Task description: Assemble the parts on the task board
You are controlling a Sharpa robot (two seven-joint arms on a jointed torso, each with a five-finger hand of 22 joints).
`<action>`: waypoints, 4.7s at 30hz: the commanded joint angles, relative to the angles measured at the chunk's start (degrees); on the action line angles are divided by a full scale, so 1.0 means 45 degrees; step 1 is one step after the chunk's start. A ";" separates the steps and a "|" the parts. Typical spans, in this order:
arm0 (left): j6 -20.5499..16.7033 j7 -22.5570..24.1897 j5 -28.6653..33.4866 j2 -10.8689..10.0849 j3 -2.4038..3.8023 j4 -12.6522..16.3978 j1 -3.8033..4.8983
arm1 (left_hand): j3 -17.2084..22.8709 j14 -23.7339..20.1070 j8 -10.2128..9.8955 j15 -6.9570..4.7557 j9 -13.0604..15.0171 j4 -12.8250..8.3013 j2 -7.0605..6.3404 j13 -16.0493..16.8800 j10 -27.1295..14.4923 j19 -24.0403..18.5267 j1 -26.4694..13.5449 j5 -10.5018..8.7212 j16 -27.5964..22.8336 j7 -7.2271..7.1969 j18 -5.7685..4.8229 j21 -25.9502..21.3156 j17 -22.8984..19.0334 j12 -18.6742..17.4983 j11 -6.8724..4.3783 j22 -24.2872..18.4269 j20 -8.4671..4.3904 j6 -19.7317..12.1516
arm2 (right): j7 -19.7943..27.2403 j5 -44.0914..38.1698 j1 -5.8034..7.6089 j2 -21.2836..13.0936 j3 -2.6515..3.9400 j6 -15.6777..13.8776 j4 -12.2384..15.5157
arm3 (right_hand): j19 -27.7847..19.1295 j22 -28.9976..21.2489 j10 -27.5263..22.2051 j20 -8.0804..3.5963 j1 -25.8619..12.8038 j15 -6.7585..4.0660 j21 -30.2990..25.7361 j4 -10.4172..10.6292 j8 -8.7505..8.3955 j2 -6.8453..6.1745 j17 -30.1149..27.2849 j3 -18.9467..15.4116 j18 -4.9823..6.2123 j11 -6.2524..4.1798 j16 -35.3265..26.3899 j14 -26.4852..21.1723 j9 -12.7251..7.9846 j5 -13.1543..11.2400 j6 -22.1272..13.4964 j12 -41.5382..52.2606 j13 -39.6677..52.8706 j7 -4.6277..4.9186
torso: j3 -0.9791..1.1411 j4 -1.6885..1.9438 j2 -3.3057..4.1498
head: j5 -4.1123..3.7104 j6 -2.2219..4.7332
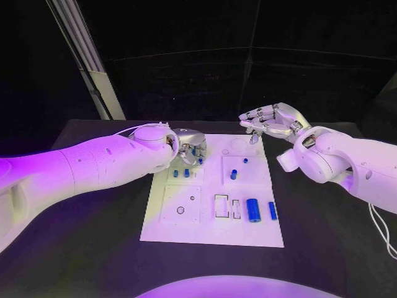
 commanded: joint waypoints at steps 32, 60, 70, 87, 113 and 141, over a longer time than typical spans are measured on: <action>0.0825 -0.0242 0.1091 -0.2020 0.0786 0.1261 0.0072 | -0.0054 0.0241 -0.0354 -0.0022 -0.0048 0.0060 -0.0238 -0.0013 0.0225 -0.0039 -0.0664 0.0005 0.0031 -0.0002 -0.0191 0.0097 -0.0296 -0.0490 0.0018 0.0135 -0.0048 0.0248 | 0.0117 -0.0052 -0.0048 0.0016 0.0005 0.0110 -0.0172 | 0.0122 -0.0025 -0.0080 -0.0009 0.0020 0.0062 -0.0076 0.0027 0.0097 0.0172 0.0025 -0.0096 0.0063 -0.0005 -0.0096 0.0050 0.0006 0.0087 -0.0082 0.0068 -0.0030 -0.0025 | 0.0005 -0.0037 0.0009 | 0.0170 0.0056; 0.1467 -0.0323 0.1092 -0.1788 0.0621 0.0966 0.0040 | -0.0075 0.0225 -0.0369 -0.0027 -0.0045 0.0055 -0.0230 -0.0009 0.0257 -0.0058 -0.0680 0.0007 0.0002 -0.0022 -0.0180 0.0052 -0.0369 -0.0513 0.0002 0.0096 -0.0048 0.0274 | 0.0120 -0.0056 -0.0053 0.0021 0.0003 0.0103 -0.0154 | 0.0122 -0.0025 -0.0080 -0.0009 0.0020 0.0062 -0.0076 0.0027 0.0097 0.0172 0.0025 -0.0096 0.0063 -0.0005 -0.0096 0.0050 0.0006 0.0087 -0.0082 0.0068 -0.0030 -0.0025 | 0.0010 -0.0007 0.0010 | 0.0147 0.0013; 0.1375 -0.0394 0.1091 -0.1710 0.0565 0.0939 0.0040 | -0.0076 0.0225 -0.0370 -0.0028 -0.0045 0.0054 -0.0230 -0.0009 0.0258 -0.0063 -0.0681 0.0007 0.0002 -0.0021 -0.0177 0.0036 -0.0368 -0.0515 0.0002 0.0080 -0.0048 0.0275 | 0.0114 -0.0056 -0.0053 0.0030 0.0003 0.0112 -0.0163 | 0.0122 -0.0025 -0.0080 -0.0009 0.0020 0.0062 -0.0076 0.0027 0.0097 0.0172 0.0025 -0.0096 0.0063 -0.0005 -0.0096 0.0050 0.0006 0.0087 -0.0082 0.0068 -0.0030 -0.0025 | 0.0006 -0.0014 0.0016 | 0.0137 -0.0015; 0.1799 -0.0849 0.1090 -0.1672 0.0546 0.0878 0.0042 | -0.0346 0.0152 -0.0876 0.0102 -0.0180 0.0089 -0.0461 -0.0055 -0.0098 -0.0147 -0.0966 0.0007 -0.0072 0.0142 -0.0171 -0.0089 -0.0595 -0.0895 0.0178 0.0015 0.0037 -0.0272 | 0.0099 -0.0056 -0.0053 0.0021 0.0003 0.0126 -0.0177 | 0.0122 -0.0025 -0.0080 -0.0009 0.0020 0.0062 -0.0076 0.0027 0.0097 0.0172 0.0025 -0.0096 0.0063 -0.0005 -0.0096 0.0050 0.0006 0.0087 -0.0082 0.0068 -0.0030 -0.0025 | 0.0001 -0.0003 0.0002 | 0.0092 -0.0036; 0.0247 -0.0600 0.1786 -0.2405 0.0552 0.1118 0.0042 | -0.0445 0.0142 -0.1727 0.0188 -0.0180 0.0012 -0.0622 -0.0025 -0.0369 -0.0202 -0.0945 0.0025 -0.0012 0.0288 -0.0144 -0.0182 -0.0650 -0.1091 0.0280 0.0004 0.0137 -0.1538 | -0.1476 -0.4341 -0.0054 -0.0075 0.0002 0.0965 -0.0625 | 0.0977 0.0087 -0.0805 -0.0220 0.1661 -0.0090 0.0216 -0.0796 0.0598 0.0370 0.0138 0.0516 0.0094 0.0001 0.0151 0.0989 0.0116 -0.0437 0.0598 -0.2022 -0.2154 -0.0035 | -0.0010 -0.0001 -0.0014 | 0.0062 0.0072; -0.0691 0.6002 1.8942 -0.3987 0.0463 0.3083 0.0030 | -0.1359 -0.2530 -0.1132 0.0494 -0.0037 0.0682 -0.0100 0.0154 -0.0887 -0.2751 -0.1455 0.0071 -0.3038 0.0578 0.0753 -0.5405 -0.6321 -0.0271 0.0551 -0.4565 0.0480 -0.0690 | -0.4539 -1.5782 -0.0391 0.0161 0.0005 0.1641 0.0246 | 0.0900 0.1785 0.0718 -0.0313 0.1431 -0.0161 0.2318 -0.1443 -0.0541 -0.1017 0.0602 0.3500 0.0018 0.0000 0.2480 0.1092 -0.0138 -0.2168 0.1604 -0.5882 -0.5845 -0.0279 | -0.0007 -0.0002 0.0005 | -0.0702 0.0396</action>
